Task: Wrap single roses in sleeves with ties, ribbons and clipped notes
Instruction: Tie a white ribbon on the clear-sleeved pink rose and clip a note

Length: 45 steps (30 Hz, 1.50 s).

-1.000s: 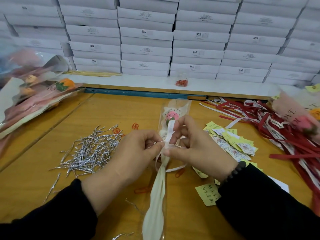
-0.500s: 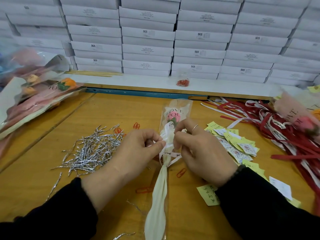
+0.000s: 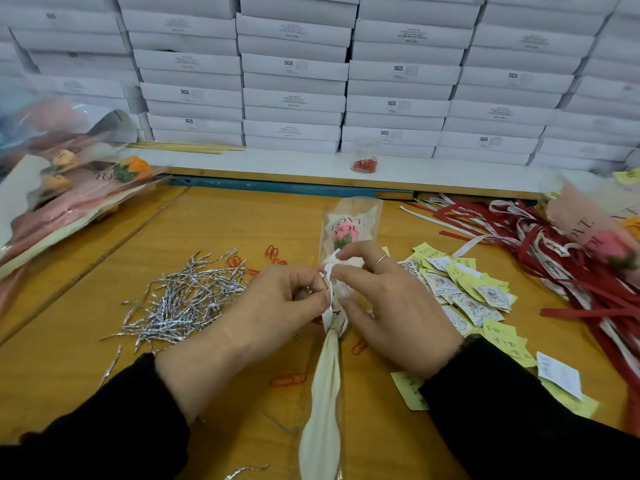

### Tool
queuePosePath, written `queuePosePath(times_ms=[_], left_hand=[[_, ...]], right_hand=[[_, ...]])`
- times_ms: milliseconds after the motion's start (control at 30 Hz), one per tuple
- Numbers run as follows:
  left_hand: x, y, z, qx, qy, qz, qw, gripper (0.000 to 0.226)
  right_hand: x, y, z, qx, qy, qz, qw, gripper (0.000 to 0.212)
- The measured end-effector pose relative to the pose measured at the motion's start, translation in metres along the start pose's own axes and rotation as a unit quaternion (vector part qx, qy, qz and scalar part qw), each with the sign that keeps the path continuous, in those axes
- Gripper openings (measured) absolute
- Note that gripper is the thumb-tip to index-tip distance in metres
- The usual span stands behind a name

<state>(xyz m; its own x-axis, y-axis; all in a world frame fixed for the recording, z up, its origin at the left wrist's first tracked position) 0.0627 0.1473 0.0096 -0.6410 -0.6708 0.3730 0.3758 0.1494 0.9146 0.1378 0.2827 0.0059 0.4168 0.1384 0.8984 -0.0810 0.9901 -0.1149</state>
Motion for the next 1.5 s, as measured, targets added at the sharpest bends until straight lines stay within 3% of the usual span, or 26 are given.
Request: queuePosePath(times_ms=[100, 200, 333, 467, 733, 1067, 1200, 1400, 1500], left_hand=[[-0.001, 0.002, -0.001, -0.006, -0.020, 0.000, 1.000, 0.023], [0.001, -0.001, 0.000, 0.000, -0.011, 0.006, 1.000, 0.019], [0.010, -0.004, 0.002, 0.009, 0.008, 0.016, 1.000, 0.017], [0.016, -0.007, 0.004, 0.015, 0.010, 0.028, 0.999, 0.017], [0.022, -0.007, 0.005, 0.028, -0.009, 0.034, 0.999, 0.016], [0.045, 0.007, 0.003, 0.042, -0.068, 0.051, 0.996, 0.027], [0.061, 0.006, 0.003, 0.063, -0.093, 0.094, 0.989, 0.036], [0.073, 0.005, 0.003, 0.110, -0.095, 0.143, 0.979, 0.022], [0.073, 0.004, 0.002, 0.122, -0.103, 0.212, 0.964, 0.019]], right_hand=[[-0.003, 0.000, 0.002, -0.020, -0.013, 0.066, 0.998, 0.007], [-0.004, 0.002, 0.004, -0.071, -0.003, 0.151, 0.986, 0.015], [0.007, 0.005, 0.008, -0.168, -0.040, 0.323, 0.931, 0.017], [0.022, 0.016, 0.006, -0.224, -0.126, 0.417, 0.872, 0.020], [0.044, 0.037, 0.003, -0.221, -0.141, 0.505, 0.822, 0.028], [0.065, 0.056, -0.004, -0.169, -0.289, 0.279, 0.900, 0.030], [0.062, 0.056, -0.004, -0.169, -0.327, 0.200, 0.908, 0.020], [0.061, 0.055, -0.003, -0.192, -0.348, 0.129, 0.908, 0.024], [0.059, 0.054, -0.003, -0.198, -0.349, 0.085, 0.912, 0.016]])
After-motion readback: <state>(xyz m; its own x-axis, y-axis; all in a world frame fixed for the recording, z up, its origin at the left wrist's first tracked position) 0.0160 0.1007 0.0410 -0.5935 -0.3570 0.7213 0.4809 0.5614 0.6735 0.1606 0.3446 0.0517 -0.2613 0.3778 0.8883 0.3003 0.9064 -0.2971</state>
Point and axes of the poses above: each hand's wrist, its own z-axis towards the middle knuckle, its own x-axis out of the back of the hand, y = z × x, the point moved 1 cm from there along z, towards the middle knuckle, and after that the axes turned 6 degrees about -z, right-handed, at the moved point
